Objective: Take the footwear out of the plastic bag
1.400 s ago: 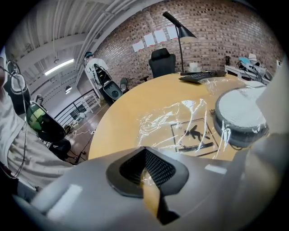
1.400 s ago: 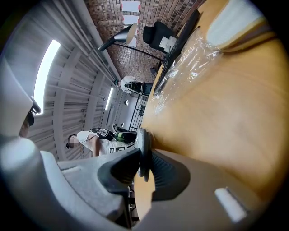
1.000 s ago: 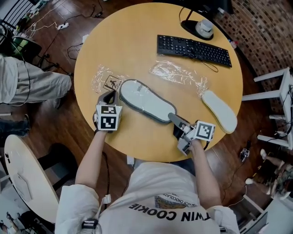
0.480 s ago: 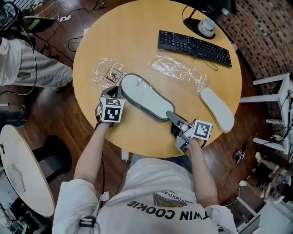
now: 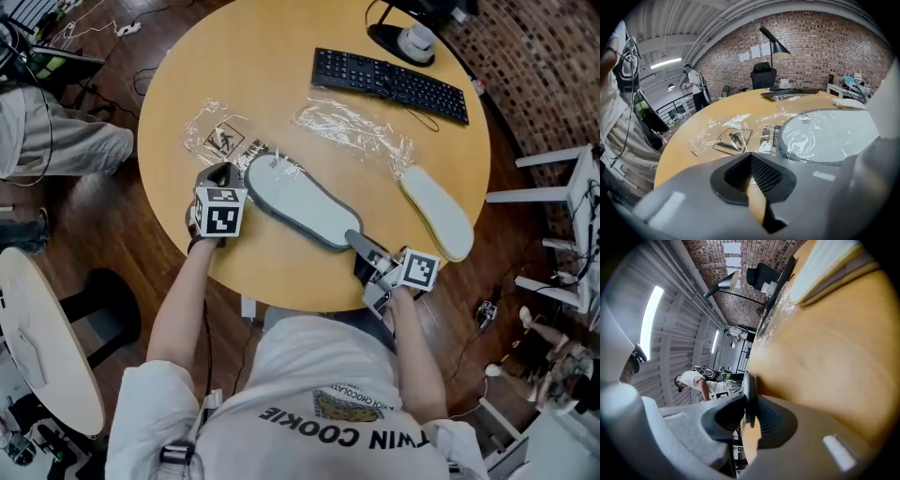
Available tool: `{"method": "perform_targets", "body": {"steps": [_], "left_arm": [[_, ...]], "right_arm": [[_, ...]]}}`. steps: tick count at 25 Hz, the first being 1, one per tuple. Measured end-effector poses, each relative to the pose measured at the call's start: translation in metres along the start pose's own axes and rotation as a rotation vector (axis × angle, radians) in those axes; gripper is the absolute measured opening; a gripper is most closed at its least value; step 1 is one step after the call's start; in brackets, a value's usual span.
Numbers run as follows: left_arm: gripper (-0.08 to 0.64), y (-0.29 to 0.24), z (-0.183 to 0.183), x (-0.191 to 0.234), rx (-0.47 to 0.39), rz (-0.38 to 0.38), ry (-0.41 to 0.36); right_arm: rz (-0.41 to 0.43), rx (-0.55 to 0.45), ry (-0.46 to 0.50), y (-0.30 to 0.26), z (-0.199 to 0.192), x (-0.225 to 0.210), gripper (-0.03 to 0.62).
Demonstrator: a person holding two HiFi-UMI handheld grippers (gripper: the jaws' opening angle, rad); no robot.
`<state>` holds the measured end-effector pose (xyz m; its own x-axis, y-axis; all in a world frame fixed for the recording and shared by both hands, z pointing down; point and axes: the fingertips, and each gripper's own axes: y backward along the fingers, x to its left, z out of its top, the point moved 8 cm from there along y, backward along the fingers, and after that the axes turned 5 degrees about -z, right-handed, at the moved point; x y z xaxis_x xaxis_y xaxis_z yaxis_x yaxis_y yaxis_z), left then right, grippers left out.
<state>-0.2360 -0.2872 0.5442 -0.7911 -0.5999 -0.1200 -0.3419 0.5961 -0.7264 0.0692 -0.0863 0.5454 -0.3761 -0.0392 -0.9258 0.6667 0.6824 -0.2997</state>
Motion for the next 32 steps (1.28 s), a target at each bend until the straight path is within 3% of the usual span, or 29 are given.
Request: {"method": "perform_targets", "body": {"steps": [15,23,27,32], "left_arm": [[0.006,0.001,-0.001,-0.005,-0.008,0.053,0.002],[0.006,0.001,-0.003,-0.005,-0.011,0.042,0.003],[0.006,0.0,-0.001,-0.005,-0.011,0.031,0.008],[0.008,0.006,-0.003,-0.005,-0.027,0.006,0.008]], "right_arm": [[0.036,-0.03,-0.056,0.079,-0.02,-0.029,0.072],[0.005,-0.047,-0.077,0.104,-0.031,-0.041,0.074],[-0.044,-0.037,-0.043,0.107,-0.03,-0.039,0.075],[-0.169,-0.015,0.085,0.104,-0.03,-0.029,0.096]]}}
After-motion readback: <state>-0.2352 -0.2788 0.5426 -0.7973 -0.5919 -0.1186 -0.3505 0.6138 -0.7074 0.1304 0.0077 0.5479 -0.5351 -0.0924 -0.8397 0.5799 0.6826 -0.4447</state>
